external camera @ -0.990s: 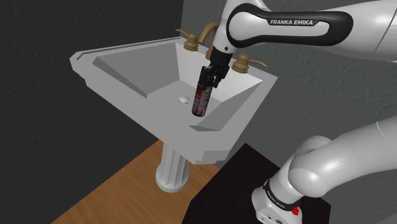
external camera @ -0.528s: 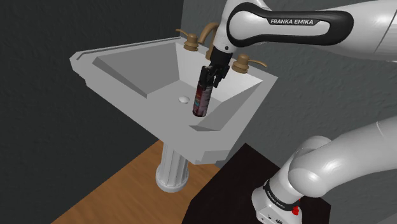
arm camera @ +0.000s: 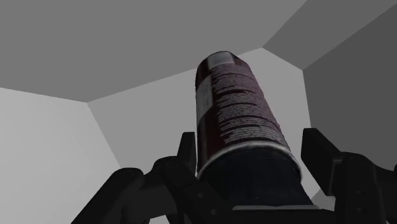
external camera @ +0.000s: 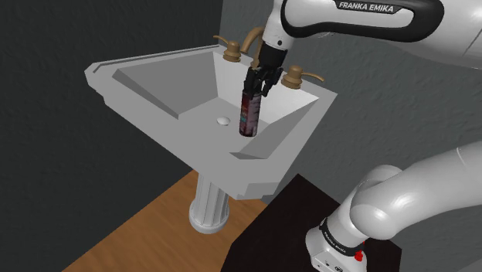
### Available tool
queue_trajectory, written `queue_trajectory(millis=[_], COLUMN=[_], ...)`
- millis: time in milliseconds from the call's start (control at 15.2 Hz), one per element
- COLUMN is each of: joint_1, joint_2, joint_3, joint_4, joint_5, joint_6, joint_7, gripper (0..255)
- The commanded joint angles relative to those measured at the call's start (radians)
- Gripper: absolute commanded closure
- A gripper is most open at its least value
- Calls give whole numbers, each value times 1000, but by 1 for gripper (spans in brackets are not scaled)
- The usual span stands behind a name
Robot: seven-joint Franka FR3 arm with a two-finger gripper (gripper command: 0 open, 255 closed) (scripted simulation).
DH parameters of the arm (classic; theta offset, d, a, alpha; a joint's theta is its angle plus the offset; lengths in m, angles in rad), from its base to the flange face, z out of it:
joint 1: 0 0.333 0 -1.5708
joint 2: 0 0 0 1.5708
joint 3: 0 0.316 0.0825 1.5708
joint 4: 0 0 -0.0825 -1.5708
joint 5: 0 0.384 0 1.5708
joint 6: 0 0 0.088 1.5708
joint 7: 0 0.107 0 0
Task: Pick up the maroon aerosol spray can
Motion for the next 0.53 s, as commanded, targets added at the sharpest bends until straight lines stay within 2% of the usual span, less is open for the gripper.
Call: queue_trajectory(millis=[0, 462], joint_1=[0, 0], joint_2=[1, 12], joint_3=[0, -1], joint_4=[28, 107], joint_5=[0, -2], joint_6=[-26, -94], joint_7=[2, 5], gripper=[255, 255])
